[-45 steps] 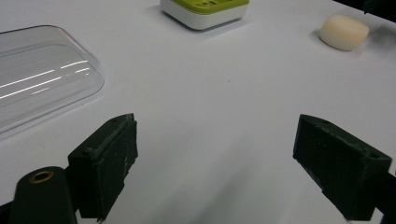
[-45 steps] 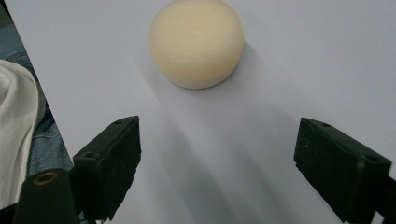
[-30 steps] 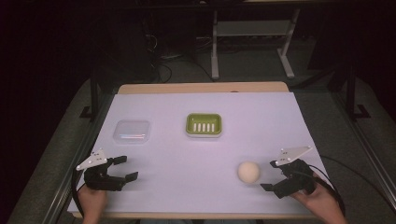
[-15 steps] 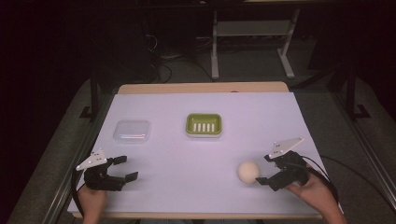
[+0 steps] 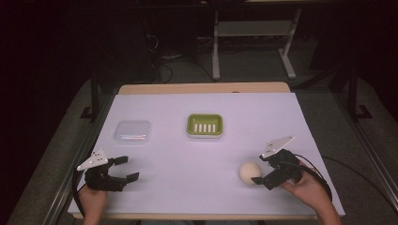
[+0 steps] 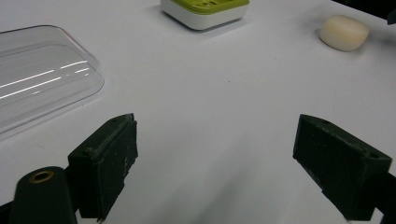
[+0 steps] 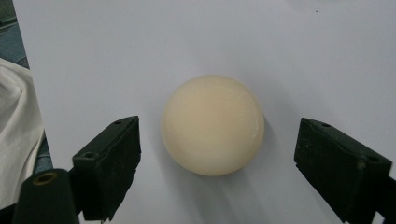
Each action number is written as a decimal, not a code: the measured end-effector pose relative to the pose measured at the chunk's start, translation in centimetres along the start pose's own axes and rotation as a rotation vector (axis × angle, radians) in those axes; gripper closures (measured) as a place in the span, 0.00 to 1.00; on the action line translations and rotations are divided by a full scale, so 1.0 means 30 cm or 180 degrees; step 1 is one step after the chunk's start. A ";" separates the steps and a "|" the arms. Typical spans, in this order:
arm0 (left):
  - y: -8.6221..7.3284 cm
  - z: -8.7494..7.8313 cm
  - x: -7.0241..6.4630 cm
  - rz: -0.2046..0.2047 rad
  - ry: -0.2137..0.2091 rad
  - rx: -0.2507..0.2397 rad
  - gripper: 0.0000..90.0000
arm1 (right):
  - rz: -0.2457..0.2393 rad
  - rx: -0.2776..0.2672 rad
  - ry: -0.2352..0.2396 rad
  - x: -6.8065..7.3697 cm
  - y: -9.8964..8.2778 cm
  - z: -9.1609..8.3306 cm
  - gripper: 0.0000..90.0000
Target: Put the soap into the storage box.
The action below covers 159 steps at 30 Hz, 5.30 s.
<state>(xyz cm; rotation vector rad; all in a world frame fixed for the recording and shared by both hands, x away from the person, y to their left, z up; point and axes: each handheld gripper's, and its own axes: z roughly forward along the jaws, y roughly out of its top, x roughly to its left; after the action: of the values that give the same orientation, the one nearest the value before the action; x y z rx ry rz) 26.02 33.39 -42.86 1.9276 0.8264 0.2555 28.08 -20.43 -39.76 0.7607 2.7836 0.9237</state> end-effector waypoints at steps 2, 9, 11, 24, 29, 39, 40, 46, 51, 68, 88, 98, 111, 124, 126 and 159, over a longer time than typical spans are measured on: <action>0.000 0.000 -0.002 -0.0020 -0.0001 -0.0015 0.15 | -0.0006 0.0015 -0.0010 0.001 0.001 0.008 0.15; 0.001 0.000 0.001 -0.0003 -0.0003 -0.0002 0.15 | -0.0035 0.0088 0.0004 0.001 0.014 0.047 0.15; 0.001 0.000 0.001 -0.0002 -0.0003 -0.0001 0.15 | -0.0056 0.0131 -0.0004 0.000 0.017 0.058 0.15; 0.002 -0.002 0.002 -0.0006 0.0004 -0.0008 0.15 | -0.0071 0.0195 -0.0029 -0.002 0.010 0.100 0.15; 0.001 -0.004 0.003 -0.0005 0.0001 -0.0019 0.15 | -0.0087 0.0260 -0.0035 0.004 0.010 0.122 0.15; 0.003 -0.002 0.002 0.0007 0.0005 -0.0007 0.15 | -0.0122 0.0313 -0.0056 0.006 0.011 0.144 0.15; 0.003 -0.002 0.002 0.0007 0.0005 -0.0007 0.15 | -0.0122 0.0313 -0.0056 0.006 0.011 0.144 0.15; 0.003 -0.002 0.002 0.0005 0.0006 -0.0010 0.15 | -0.0131 0.0318 -0.0093 0.007 0.011 0.147 0.16; 0.002 -0.002 0.003 -0.0007 0.0004 -0.0012 0.15 | -0.0141 0.0341 -0.0068 0.010 0.014 0.152 0.19; 0.002 0.000 0.003 -0.0002 0.0003 -0.0019 0.15 | -0.0208 0.0404 -0.0120 0.016 0.023 0.163 0.24; -0.005 -0.016 0.009 -0.0079 0.0028 -0.0081 0.15 | -0.0264 0.0415 -0.0069 0.014 0.073 0.150 0.25; -0.007 -0.022 0.011 -0.0091 0.0039 -0.0111 0.15 | -0.0273 0.0435 0.0019 0.005 0.122 0.168 0.25; -0.010 -0.028 0.016 -0.0101 0.0041 -0.0122 0.15 | -0.0443 0.0383 0.0140 -0.016 0.225 0.180 0.25; -0.010 -0.027 0.015 -0.0129 0.0038 -0.0142 0.15 | -0.0497 0.0381 0.0170 -0.047 0.299 0.197 0.25; -0.010 -0.028 0.016 -0.0131 0.0043 -0.0138 0.15 | -0.0500 0.0362 0.0198 -0.051 0.315 0.202 0.25; -0.013 -0.035 0.024 -0.0143 0.0035 -0.0182 0.15 | -0.0513 0.0329 0.0269 -0.128 0.500 0.264 0.25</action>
<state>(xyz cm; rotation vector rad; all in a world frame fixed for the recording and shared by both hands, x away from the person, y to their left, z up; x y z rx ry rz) 25.86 34.69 -42.80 1.8538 0.8599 0.2601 39.81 -7.79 -37.55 0.5109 2.9332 0.8071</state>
